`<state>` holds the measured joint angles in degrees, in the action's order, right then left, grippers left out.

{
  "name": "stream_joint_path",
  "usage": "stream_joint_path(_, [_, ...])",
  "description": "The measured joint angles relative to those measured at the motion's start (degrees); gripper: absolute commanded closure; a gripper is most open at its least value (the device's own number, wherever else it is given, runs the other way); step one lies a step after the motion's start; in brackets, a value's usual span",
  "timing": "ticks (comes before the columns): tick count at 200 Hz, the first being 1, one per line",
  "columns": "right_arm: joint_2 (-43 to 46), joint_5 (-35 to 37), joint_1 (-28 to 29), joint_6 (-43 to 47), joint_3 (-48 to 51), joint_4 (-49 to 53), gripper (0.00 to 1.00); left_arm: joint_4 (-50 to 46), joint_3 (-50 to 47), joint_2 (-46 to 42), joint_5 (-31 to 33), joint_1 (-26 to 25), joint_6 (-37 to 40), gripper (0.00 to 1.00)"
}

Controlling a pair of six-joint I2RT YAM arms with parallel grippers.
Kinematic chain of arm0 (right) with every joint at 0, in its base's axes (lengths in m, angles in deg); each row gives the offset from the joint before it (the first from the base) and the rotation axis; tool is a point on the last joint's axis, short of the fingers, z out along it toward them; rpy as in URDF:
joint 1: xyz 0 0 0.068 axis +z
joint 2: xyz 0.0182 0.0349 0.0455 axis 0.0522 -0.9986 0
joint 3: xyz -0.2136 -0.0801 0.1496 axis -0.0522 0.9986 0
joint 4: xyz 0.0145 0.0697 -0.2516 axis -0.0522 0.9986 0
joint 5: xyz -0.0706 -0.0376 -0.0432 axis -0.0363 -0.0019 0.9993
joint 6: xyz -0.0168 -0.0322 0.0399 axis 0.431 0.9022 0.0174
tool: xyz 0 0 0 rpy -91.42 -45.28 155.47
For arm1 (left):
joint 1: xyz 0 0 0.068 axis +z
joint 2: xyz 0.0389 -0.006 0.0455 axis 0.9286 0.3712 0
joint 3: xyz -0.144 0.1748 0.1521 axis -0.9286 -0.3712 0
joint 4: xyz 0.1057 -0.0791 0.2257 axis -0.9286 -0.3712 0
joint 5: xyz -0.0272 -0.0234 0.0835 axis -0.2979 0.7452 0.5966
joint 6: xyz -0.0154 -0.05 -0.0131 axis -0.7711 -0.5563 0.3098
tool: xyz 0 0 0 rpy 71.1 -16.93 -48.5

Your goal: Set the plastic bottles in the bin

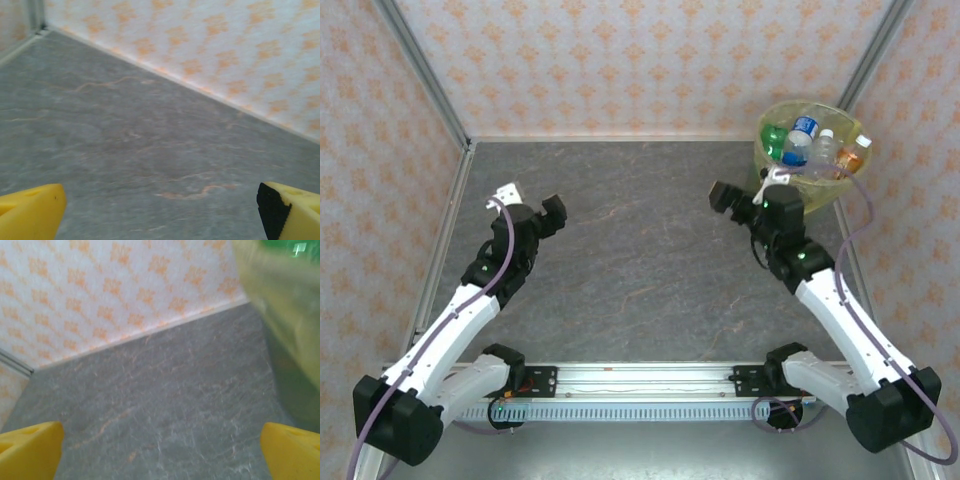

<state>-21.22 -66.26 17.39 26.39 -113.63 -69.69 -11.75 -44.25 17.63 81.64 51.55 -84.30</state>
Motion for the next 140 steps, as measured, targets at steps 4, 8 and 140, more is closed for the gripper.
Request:
stream_joint_path(4, [0.7,0.7,0.5,0.3,2.0,-1.0,0.00,0.0,-0.9,-0.5,0.6,0.2,0.2,0.01])
stream_joint_path(8, [1.4,1.2,0.9,0.5,4.0,-2.4,0.00,0.1,-2.0,-1.1,1.3,0.3,0.6,0.01])
stream_joint_path(140, [-8.0,22.5,-4.7,19.0,44.3,-58.0,0.00,28.0,-18.8,15.5,10.2,12.6,12.8,0.01])
